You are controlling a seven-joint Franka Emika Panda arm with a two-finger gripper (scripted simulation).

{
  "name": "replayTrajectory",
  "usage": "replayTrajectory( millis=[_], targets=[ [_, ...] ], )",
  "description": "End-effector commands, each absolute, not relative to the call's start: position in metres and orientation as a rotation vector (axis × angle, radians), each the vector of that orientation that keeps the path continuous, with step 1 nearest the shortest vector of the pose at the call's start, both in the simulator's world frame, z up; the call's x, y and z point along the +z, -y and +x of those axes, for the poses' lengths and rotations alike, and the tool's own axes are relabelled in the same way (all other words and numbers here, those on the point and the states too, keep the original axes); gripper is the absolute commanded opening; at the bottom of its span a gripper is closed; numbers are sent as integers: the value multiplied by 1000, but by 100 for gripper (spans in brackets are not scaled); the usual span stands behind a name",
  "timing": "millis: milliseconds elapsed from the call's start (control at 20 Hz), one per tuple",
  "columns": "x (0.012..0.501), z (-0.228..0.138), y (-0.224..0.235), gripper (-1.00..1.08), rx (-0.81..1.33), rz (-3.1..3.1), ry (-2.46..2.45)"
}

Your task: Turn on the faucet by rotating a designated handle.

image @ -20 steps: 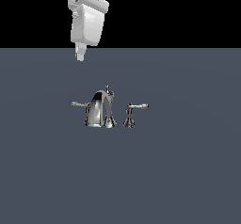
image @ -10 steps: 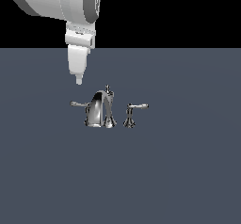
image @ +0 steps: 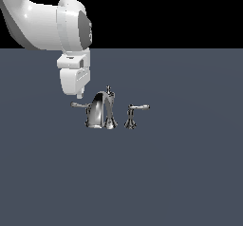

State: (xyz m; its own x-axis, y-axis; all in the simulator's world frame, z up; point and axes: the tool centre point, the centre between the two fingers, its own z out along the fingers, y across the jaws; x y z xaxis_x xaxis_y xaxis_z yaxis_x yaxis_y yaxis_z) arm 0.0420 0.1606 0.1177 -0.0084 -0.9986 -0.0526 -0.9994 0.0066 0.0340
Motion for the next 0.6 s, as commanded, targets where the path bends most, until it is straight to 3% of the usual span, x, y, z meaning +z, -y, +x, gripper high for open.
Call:
replayTrajectory(
  millis=[0,550],
  targets=[
    [108,46,-162,-100,58,-2168,-2263],
    [95,51,-165,-100,0,-2119,-2320]
  ],
)
